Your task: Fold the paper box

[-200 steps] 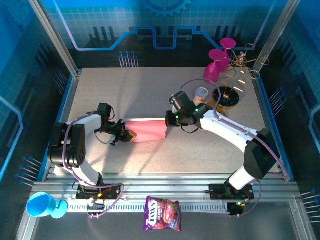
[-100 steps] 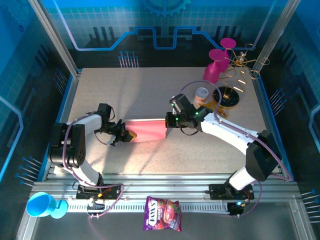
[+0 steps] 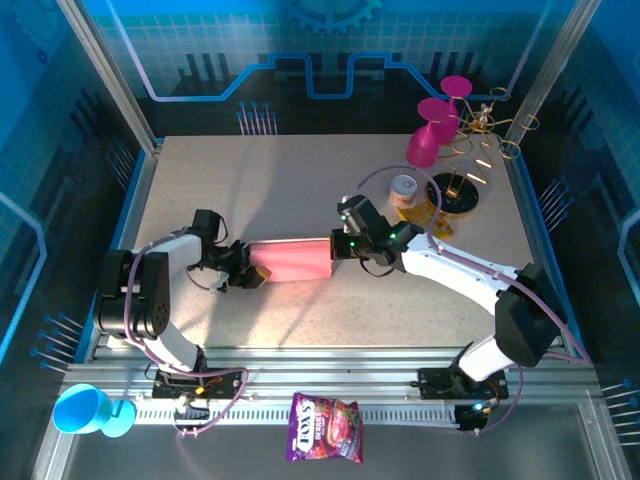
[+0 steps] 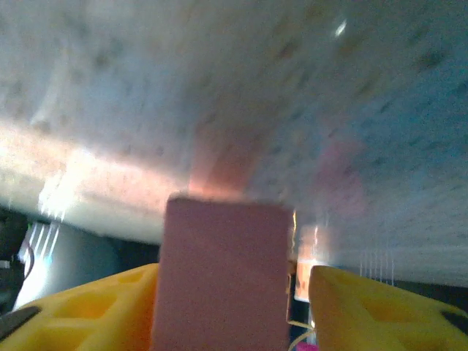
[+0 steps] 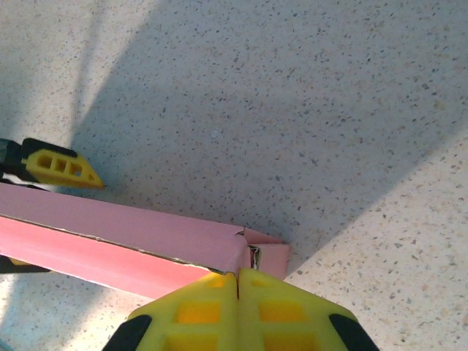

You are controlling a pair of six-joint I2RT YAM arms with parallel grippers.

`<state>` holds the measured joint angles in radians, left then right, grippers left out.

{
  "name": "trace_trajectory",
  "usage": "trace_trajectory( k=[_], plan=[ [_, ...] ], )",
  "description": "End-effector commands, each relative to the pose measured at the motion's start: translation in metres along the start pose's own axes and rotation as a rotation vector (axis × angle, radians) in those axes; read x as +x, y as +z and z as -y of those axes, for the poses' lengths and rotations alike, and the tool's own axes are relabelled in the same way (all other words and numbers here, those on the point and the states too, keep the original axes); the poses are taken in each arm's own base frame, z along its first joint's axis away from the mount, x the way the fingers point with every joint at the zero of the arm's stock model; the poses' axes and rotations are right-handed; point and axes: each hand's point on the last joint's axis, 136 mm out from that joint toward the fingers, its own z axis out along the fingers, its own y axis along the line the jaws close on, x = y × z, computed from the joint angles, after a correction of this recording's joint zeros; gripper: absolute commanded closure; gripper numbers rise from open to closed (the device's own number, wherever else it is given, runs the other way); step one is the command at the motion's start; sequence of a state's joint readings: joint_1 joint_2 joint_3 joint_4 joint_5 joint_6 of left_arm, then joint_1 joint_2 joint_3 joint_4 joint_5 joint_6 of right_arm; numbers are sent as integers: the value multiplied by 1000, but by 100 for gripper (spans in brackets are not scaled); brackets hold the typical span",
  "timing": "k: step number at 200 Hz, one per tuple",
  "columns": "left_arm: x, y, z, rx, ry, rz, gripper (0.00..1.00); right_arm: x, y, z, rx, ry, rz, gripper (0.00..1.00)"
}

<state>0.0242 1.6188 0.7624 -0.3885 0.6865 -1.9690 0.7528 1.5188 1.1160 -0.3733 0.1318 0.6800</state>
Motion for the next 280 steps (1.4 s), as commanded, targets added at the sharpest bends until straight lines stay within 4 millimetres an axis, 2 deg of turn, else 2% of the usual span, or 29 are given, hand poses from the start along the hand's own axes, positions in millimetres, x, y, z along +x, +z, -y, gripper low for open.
trace_trajectory(
  k=[1, 15, 33, 56, 72, 100, 119, 136, 144, 155, 164, 187, 213, 252, 280],
  plan=[
    [-8, -11, 12, 92, 0, 50, 30, 36, 13, 26, 121, -56, -122, 100],
    [-4, -18, 13, 107, 36, 43, 21, 36, 15, 26, 125, -66, -123, 100],
    [2, -26, 13, 109, 81, 39, 14, 33, 16, 24, 122, -71, -116, 100],
    [6, -42, 13, 136, 169, 56, 12, 29, 16, 20, 119, -76, -109, 100],
    [11, -64, 14, 168, 271, 119, 9, 24, 14, 17, 116, -76, -100, 100],
    [16, -97, -7, 119, 426, 244, 9, 17, 12, 12, 107, -80, -90, 100],
    [15, -120, -19, 105, 567, 353, 17, 16, 13, 11, 108, -85, -93, 100],
    [19, -149, -19, 101, 770, 482, 32, 16, 14, 10, 104, -92, -97, 100],
    [25, -164, -18, 94, 889, 540, 38, 15, 14, 8, 101, -95, -97, 100],
    [39, -179, -14, 91, 1074, 593, 54, 15, 16, 8, 101, -98, -101, 100],
    [49, -186, -15, 66, 1213, 629, 59, 14, 16, 7, 100, -98, -104, 100],
    [64, -185, -22, -46, 1503, 652, 62, 14, 16, 6, 96, -98, -105, 100],
    [72, -162, -27, -193, 1763, 635, 61, 15, 17, 4, 88, -103, -112, 100],
    [73, -147, -18, -309, 1914, 659, 53, 15, 16, 4, 86, -110, -113, 100],
    [81, -135, -11, -336, 1986, 625, 54, 16, 16, 4, 85, -111, -116, 100]
  ],
)
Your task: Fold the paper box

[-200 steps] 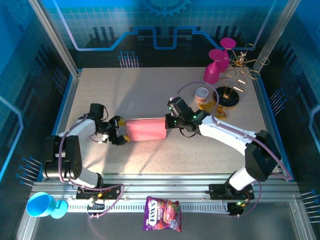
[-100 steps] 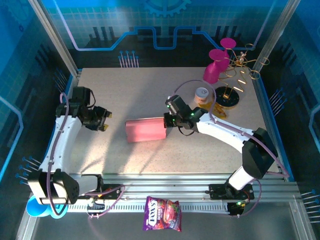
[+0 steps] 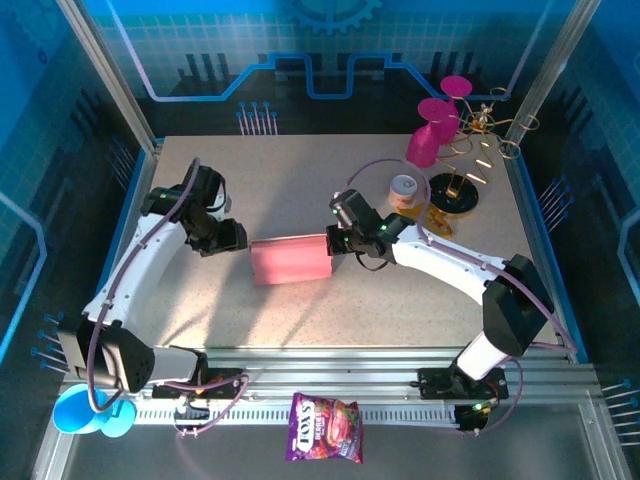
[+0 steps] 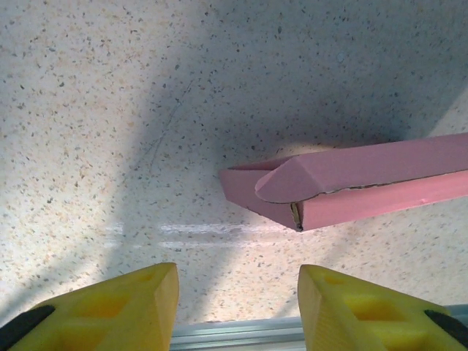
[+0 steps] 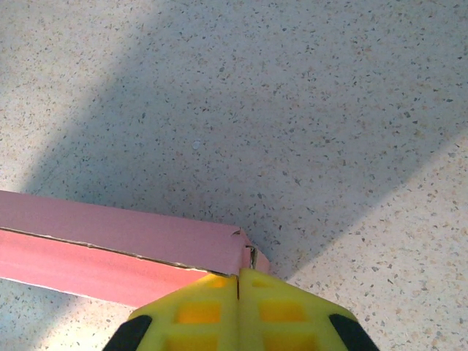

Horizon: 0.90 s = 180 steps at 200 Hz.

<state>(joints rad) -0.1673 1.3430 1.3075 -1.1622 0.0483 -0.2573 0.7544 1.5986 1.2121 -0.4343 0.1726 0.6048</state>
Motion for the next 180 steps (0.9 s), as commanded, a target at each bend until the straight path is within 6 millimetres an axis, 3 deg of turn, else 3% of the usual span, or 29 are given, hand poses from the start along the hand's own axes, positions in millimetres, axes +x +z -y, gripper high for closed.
trace_trajectory(
  k=[1, 68, 180],
  plan=[
    [-10, 0, 8, -5, 150, 7, 54, 26, 6, 1, 23, -35, -100, 100],
    [-13, 16, 22, 22, 203, -23, 57, 26, 7, 1, 19, -40, -105, 100],
    [-16, 31, 27, 40, 179, -49, 81, 25, 10, 2, 20, -33, -105, 100]
  ],
)
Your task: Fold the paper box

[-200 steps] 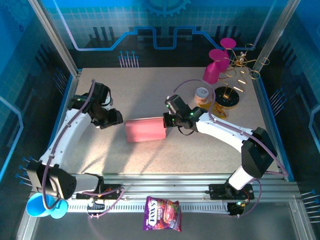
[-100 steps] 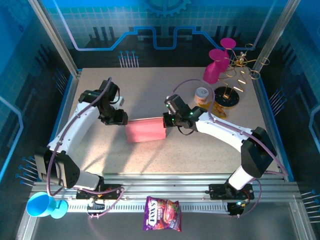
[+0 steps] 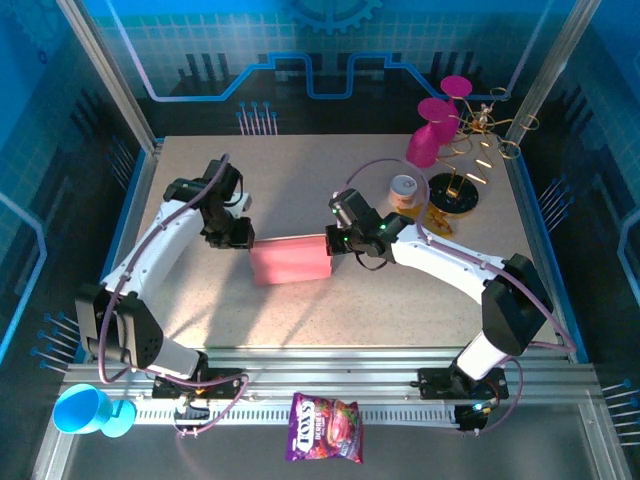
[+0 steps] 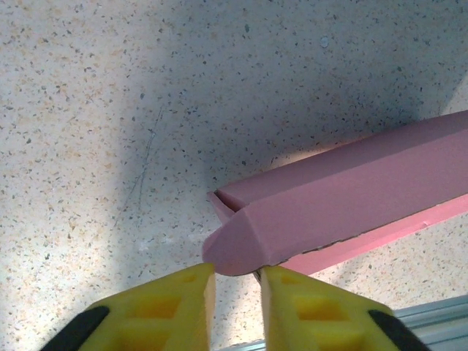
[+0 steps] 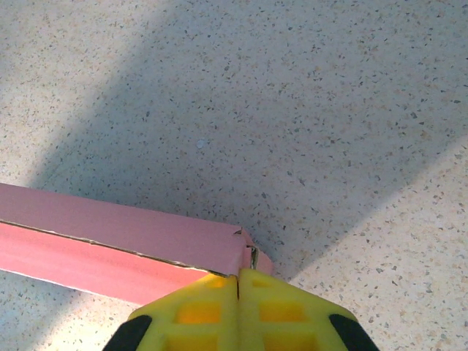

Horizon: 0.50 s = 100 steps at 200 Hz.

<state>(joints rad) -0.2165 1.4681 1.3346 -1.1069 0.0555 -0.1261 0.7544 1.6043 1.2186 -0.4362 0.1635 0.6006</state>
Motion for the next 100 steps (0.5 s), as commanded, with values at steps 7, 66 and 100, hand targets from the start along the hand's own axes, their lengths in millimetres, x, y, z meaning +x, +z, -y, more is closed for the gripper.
trace_trajectory(
  k=[7, 66, 100],
  plan=[
    [-5, 1, 8, 33, 6, 8, 82, 25, 9, 4, 27, -28, -100, 100],
    [-7, 0, 9, 31, -3, 14, 83, 24, 9, 6, 31, -28, -99, 100],
    [-6, 1, 5, 5, -8, 8, 64, 24, 9, 6, 29, -27, -99, 100]
  ],
)
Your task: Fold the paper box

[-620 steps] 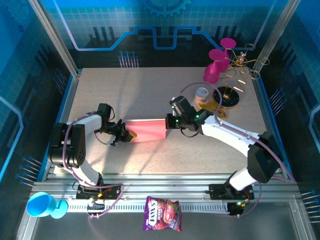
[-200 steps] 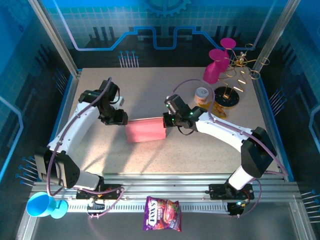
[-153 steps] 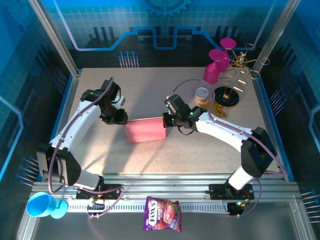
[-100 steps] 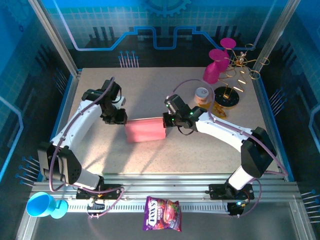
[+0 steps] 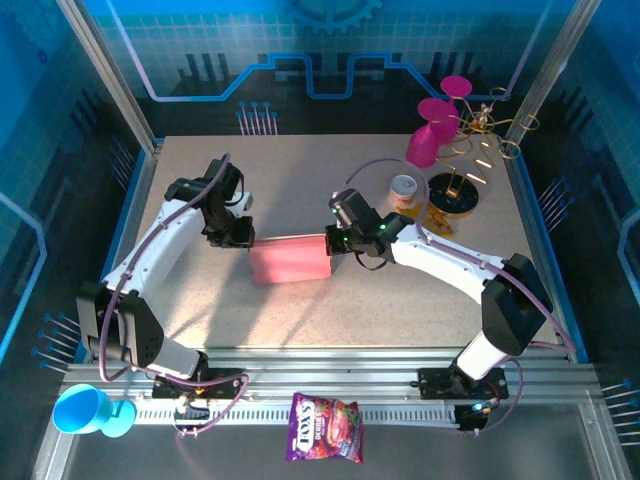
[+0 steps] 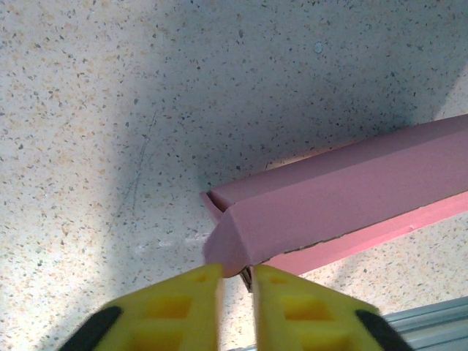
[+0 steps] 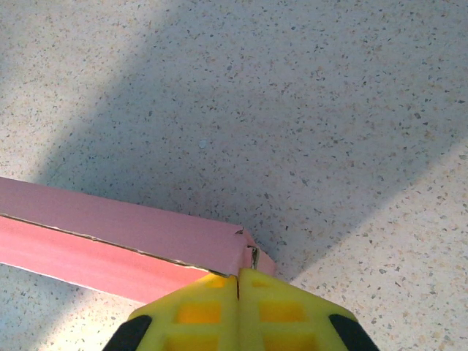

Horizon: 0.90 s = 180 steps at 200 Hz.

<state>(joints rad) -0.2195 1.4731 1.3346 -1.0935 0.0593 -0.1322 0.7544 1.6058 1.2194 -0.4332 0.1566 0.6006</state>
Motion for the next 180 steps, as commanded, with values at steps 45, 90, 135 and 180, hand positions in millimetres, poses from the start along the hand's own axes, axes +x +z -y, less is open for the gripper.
trace_trajectory(
  k=[45, 90, 135, 180],
  plan=[
    [2, 5, 0, -13, -7, -16, 72, 25, 9, 7, 35, -26, -100, 100],
    [7, 8, -4, -29, 1, -27, 67, 24, 9, 7, 35, -23, -100, 100],
    [10, 13, -7, -36, 1, -37, 67, 25, 8, 7, 34, -20, -100, 100],
    [4, 10, -4, -26, -4, -17, 80, 25, 7, 7, 33, -21, -99, 100]
  ],
)
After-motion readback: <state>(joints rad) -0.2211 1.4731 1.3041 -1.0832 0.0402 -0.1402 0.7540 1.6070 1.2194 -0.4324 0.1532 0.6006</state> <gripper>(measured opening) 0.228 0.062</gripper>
